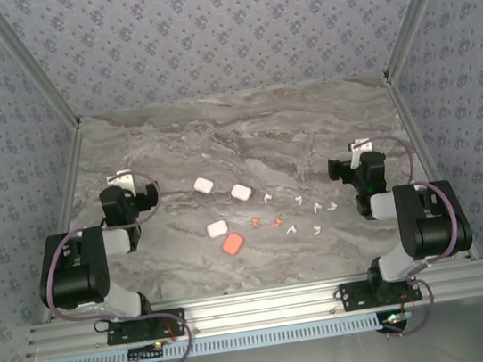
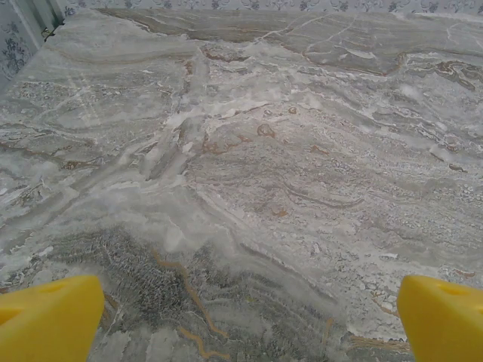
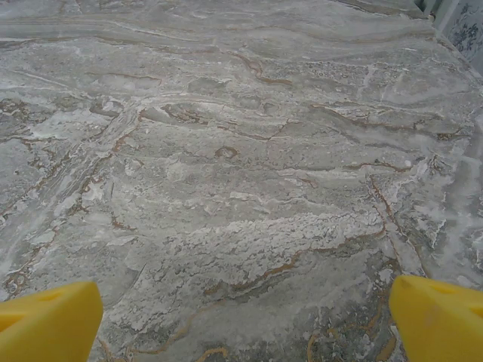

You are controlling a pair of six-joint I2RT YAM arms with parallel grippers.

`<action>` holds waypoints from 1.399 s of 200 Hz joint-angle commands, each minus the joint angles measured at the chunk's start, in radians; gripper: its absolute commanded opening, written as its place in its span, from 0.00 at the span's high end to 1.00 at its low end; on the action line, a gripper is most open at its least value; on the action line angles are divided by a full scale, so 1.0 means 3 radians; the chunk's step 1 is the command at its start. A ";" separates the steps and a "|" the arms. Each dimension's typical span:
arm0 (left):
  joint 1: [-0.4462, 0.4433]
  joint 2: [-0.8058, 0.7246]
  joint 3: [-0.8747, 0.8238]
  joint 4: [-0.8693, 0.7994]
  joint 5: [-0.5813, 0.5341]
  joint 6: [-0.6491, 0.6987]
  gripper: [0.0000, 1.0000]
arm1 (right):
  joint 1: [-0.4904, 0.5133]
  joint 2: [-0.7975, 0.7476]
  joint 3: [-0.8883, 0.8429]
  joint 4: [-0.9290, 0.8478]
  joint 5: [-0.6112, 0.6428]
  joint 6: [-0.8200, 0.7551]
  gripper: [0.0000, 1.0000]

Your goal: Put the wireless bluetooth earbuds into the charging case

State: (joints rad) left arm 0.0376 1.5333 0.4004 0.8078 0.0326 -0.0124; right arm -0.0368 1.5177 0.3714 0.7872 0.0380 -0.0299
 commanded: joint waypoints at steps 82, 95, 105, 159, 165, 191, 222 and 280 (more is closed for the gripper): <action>-0.0001 0.0000 0.0041 0.0011 -0.0027 -0.0044 0.01 | 0.0008 0.0006 0.0066 0.0050 0.0042 0.0069 0.00; -0.0003 -0.0003 0.0040 0.0018 -0.0027 -0.0044 0.01 | 0.0005 0.0003 0.0065 0.0055 0.0040 0.0069 0.00; 0.0000 -0.0037 0.0064 -0.0063 -0.0051 -0.0053 0.01 | 0.0010 0.0005 0.0056 0.0065 0.0042 0.0069 0.00; -0.0007 -0.1031 0.0095 -0.0857 -0.0229 -0.0219 0.01 | 0.0003 -0.0463 0.0195 -0.0534 0.0059 0.0085 0.00; -0.0007 -0.1208 0.0138 -0.1034 -0.0234 -0.0295 0.01 | 0.0006 -0.0614 0.0263 -0.0764 0.0051 0.0098 0.00; -0.0007 -0.1732 0.0434 -0.1945 -0.0140 -0.0908 0.01 | 0.0072 -0.1080 0.0734 -0.1986 -0.0110 0.0260 0.00; -0.0025 -0.1966 0.0587 -0.2580 0.0355 -0.1701 0.01 | 0.0428 -0.1169 0.1289 -0.3136 -0.0475 0.0393 0.00; -0.0611 -0.2138 0.0233 -0.2538 0.0643 -0.2617 0.01 | 0.1713 -0.0232 0.2136 -0.4113 -0.0585 0.0046 0.00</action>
State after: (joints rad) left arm -0.0914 0.9062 0.5148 0.0689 0.1707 -0.6361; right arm 0.3725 1.3193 0.9154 -0.2234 -0.0971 0.0364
